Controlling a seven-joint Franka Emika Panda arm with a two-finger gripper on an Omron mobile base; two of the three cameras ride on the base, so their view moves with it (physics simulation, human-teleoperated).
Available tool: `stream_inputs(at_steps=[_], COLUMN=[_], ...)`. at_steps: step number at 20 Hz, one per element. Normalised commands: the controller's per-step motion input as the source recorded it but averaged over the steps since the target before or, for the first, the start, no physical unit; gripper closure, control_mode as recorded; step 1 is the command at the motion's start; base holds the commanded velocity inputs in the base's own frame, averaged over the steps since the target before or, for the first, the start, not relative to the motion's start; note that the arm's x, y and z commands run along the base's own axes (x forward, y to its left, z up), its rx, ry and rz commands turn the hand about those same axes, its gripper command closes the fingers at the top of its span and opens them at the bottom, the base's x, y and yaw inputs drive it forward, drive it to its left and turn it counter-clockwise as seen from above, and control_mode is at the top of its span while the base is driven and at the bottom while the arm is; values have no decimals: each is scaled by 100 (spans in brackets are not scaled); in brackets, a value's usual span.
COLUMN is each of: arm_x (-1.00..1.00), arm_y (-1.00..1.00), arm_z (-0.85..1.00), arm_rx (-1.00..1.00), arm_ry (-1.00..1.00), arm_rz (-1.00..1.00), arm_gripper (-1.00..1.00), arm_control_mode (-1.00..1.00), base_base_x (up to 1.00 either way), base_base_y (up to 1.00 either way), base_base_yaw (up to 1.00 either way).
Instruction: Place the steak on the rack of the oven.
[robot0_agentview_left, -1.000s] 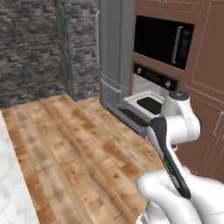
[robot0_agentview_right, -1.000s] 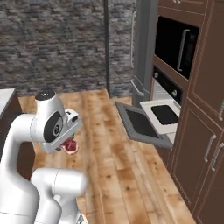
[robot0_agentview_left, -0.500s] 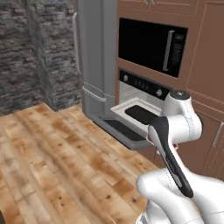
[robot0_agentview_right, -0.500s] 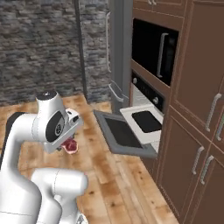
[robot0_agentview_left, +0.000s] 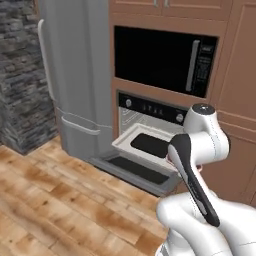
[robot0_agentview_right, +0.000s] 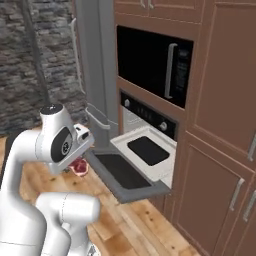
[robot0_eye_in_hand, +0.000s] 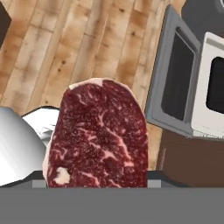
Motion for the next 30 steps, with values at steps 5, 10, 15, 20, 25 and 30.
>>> stream_inputs(at_steps=[5, 10, 15, 20, 25, 30], arm_x=[0, 0, 0, 0, 0, 0], arm_y=[0, 0, 0, 0, 0, 0], arm_z=[0, 0, 0, 0, 0, 0], arm_rx=[0, 0, 0, 0, 0, 0], arm_ry=[0, 0, 0, 0, 0, 0], arm_rz=[0, 0, 0, 0, 0, 0], arm_gripper=[100, 100, 100, 100, 100, 100], arm_control_mode=[100, 100, 100, 100, 100, 100], base_base_x=[35, 44, 6, 15, 38, 44], base_base_y=[100, 100, 93, 92, 35, 1], base_base_yaw=[-39, -40, -52, -53, -30, -19])
